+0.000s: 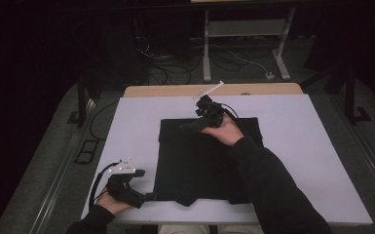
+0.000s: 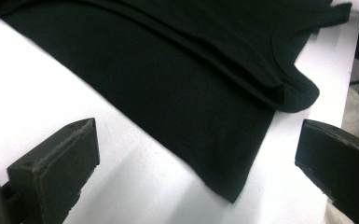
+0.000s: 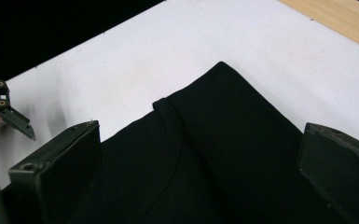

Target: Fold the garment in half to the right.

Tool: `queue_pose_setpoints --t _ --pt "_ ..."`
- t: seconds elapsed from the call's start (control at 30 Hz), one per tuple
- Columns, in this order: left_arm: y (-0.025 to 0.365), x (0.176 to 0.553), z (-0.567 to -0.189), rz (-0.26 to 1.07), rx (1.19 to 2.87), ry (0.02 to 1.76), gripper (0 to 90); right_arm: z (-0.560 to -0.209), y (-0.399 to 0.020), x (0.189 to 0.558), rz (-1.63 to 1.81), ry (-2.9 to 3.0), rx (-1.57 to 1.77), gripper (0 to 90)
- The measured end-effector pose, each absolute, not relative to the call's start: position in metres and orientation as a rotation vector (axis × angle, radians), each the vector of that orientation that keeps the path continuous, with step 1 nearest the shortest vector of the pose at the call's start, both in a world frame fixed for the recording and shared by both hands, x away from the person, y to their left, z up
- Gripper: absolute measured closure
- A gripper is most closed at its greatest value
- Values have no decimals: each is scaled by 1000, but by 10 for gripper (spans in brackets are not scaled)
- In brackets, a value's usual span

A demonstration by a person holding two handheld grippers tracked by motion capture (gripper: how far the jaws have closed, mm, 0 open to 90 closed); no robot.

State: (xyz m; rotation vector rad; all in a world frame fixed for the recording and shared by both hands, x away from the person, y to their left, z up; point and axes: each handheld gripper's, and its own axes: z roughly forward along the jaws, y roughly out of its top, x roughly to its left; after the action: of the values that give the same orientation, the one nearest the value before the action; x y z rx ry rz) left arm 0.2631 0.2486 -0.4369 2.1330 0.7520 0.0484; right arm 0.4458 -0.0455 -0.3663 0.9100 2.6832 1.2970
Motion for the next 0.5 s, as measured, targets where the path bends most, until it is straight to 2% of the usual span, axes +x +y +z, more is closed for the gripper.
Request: queue_pose_setpoints --t 0.5 --pt "239 265 -446 -11 2190 740 0 -381 -15 454 1304 2705 893 0"
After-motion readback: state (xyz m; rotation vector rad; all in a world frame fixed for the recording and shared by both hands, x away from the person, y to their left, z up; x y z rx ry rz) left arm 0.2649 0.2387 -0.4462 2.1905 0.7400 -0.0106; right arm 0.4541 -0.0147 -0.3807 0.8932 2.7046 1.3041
